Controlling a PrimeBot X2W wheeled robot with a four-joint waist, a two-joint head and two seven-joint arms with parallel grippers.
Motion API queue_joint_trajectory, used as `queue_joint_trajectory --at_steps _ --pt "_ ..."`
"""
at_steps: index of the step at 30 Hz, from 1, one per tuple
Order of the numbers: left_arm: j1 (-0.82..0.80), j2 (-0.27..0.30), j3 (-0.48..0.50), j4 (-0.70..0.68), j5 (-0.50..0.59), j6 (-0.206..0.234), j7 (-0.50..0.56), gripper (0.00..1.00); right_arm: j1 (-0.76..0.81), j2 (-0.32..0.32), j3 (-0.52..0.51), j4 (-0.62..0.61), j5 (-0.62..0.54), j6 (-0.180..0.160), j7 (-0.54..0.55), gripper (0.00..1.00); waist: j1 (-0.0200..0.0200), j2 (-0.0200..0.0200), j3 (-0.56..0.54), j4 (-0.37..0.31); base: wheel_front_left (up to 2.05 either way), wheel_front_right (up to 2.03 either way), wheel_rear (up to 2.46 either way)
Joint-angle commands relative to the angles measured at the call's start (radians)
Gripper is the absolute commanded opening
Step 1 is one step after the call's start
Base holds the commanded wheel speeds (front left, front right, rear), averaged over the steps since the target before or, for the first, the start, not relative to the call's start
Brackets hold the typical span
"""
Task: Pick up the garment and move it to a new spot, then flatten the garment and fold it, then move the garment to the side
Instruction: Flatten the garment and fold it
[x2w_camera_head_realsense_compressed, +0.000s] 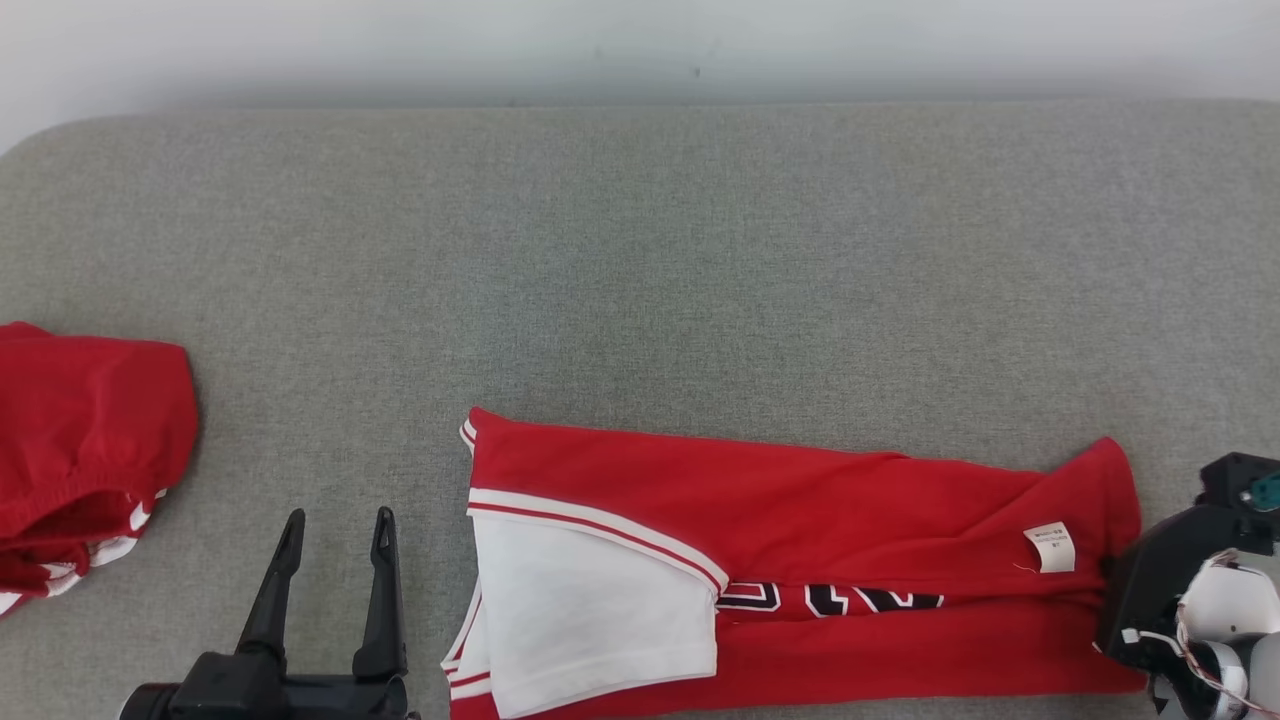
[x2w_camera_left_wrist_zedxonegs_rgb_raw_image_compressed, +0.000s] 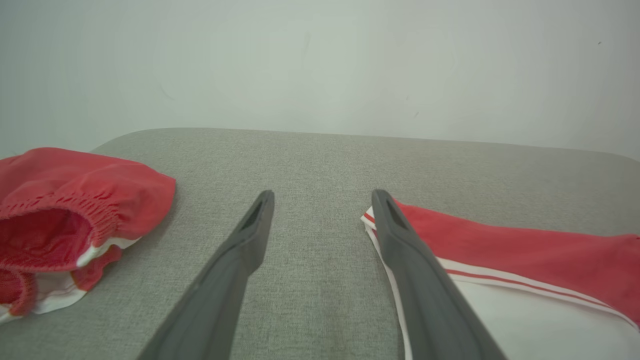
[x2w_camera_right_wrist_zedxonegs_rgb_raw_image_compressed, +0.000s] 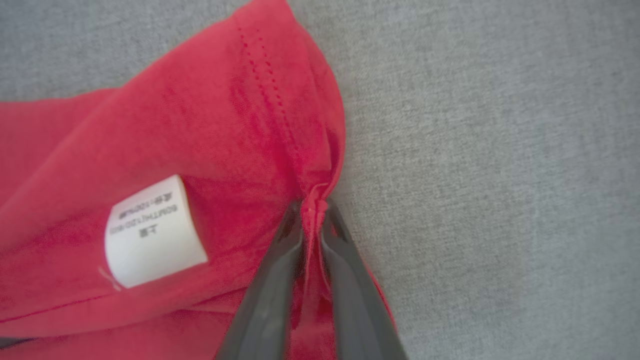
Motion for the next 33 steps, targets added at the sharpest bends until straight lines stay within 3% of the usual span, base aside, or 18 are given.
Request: queue_joint_trajectory --at_steps 1,5,10,18,26,29,33 --pt "0.002 -0.003 0.004 0.002 0.005 -0.003 -0.003 1.0 0.047 0.029 0.019 0.04 0.009 0.005 0.03 0.0 0.0 0.0001 -0.005 -0.002 0.0 0.0 0.0" --pt "0.013 -0.009 0.015 0.011 0.009 -0.006 -0.003 1.0 0.052 0.006 0.023 0.013 0.026 0.005 0.016 0.0 0.0 0.0001 -0.02 -0.014 0.0 0.0 0.0" --pt "0.022 -0.014 0.022 0.015 0.018 -0.016 -0.003 1.0 -0.017 -0.004 -0.036 -0.01 0.012 0.004 -0.107 0.0 0.0 0.0001 -0.033 -0.043 0.0 0.0 0.0" --pt "0.021 -0.018 0.04 0.001 0.03 -0.025 -0.003 1.0 -0.091 0.001 -0.23 -0.007 -0.071 0.003 -0.25 0.0 0.0 0.0001 -0.028 -0.065 0.0 0.0 0.0" --pt "0.01 -0.022 0.054 -0.004 0.035 -0.035 -0.003 1.0 -0.093 -0.006 -0.422 -0.053 -0.165 0.003 -0.323 0.0 0.0 0.0001 -0.017 -0.068 0.0 0.0 0.0" --pt "0.009 -0.024 0.058 0.004 0.029 -0.039 -0.003 1.0 -0.068 0.027 -0.389 -0.074 -0.137 0.003 -0.29 0.0 0.0 0.0001 -0.022 -0.069 0.0 0.0 0.0" --pt "0.006 -0.028 0.057 0.013 0.022 -0.041 -0.003 1.0 -0.015 0.058 -0.267 -0.147 -0.025 0.003 -0.224 0.0 0.0 0.0001 -0.031 -0.069 0.0 0.0 0.0"
